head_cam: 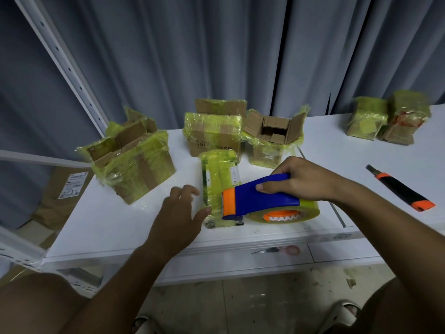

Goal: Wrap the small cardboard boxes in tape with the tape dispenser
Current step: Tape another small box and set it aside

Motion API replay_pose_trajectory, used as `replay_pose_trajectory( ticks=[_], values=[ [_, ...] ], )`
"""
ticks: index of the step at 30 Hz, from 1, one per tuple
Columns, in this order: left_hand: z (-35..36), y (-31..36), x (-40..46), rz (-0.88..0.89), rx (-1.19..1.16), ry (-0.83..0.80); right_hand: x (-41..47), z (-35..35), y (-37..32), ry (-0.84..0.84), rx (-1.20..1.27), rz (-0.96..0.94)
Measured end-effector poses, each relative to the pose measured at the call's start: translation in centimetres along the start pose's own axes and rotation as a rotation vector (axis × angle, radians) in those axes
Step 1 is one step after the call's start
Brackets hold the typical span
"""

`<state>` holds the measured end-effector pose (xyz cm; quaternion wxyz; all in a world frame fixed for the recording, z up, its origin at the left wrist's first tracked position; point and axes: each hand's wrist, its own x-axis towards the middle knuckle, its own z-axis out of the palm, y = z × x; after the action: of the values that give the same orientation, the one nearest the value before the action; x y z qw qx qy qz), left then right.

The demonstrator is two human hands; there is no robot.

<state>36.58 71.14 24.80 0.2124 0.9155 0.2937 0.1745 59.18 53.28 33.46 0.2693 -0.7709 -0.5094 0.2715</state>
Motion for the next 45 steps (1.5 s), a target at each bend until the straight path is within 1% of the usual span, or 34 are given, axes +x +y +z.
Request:
replay_pose_trajectory(
  ticks=[1, 3, 4, 5, 9, 12, 16, 20, 25, 28, 31, 34, 37, 39, 43, 45],
  values=[
    [0.2, 0.2, 0.1, 0.136, 0.020, 0.058, 0.0, 0.0, 0.0, 0.003, -0.002, 0.001],
    [0.8, 0.1, 0.2, 0.373, 0.069, 0.097, 0.0, 0.1, 0.2, 0.007, 0.000, 0.006],
    [1.4, -0.3, 0.2, 0.446, 0.073, 0.106, 0.0, 0.1, 0.3, 0.009, 0.003, 0.011],
    [2.0, -0.6, 0.1, 0.478, 0.060, 0.120, -0.1, 0.1, 0.4, 0.012, 0.008, 0.016],
    [3.5, -2.1, 0.0, 0.496, -0.044, 0.205, -0.1, 0.1, 0.5, 0.011, 0.024, 0.020],
    [4.0, -2.5, 0.0, 0.534, -0.013, 0.224, -0.1, 0.3, 0.7, 0.014, 0.033, 0.016],
    [4.1, -3.0, 0.4, 0.508, -0.067, 0.182, -0.2, 0.5, 0.8, 0.016, 0.036, 0.008],
    [3.6, -3.3, 1.0, 0.500, -0.062, 0.153, -0.5, 0.5, 0.9, -0.002, 0.047, 0.000],
    [3.1, -3.1, 1.5, 0.538, -0.016, 0.179, -1.7, -0.8, 1.1, -0.026, 0.026, -0.001],
    [3.1, -2.8, 1.5, 0.532, -0.040, 0.226, -2.6, -1.9, 1.8, 0.003, 0.035, 0.034],
    [3.5, -2.6, 1.4, 0.499, -0.057, 0.264, -2.8, -1.5, 2.2, 0.046, 0.023, 0.045],
    [3.5, -2.1, 1.4, 0.469, -0.008, 0.270, -2.7, -0.8, 2.2, 0.099, 0.005, 0.044],
    [2.9, -0.8, 1.5, 0.448, 0.098, 0.234, -2.7, -0.8, 2.3, 0.114, -0.002, 0.048],
    [3.0, 0.2, 1.5, 0.470, 0.140, 0.189, -2.8, -0.8, 2.2, 0.119, -0.011, 0.047],
    [5.0, 0.7, 2.1, 0.517, 0.123, 0.048, -2.5, -0.6, 2.3, 0.123, -0.022, 0.036],
    [5.8, 0.3, 2.3, 0.514, 0.137, 0.033, -2.3, -0.6, 2.4, 0.117, -0.020, 0.041]
  ],
)
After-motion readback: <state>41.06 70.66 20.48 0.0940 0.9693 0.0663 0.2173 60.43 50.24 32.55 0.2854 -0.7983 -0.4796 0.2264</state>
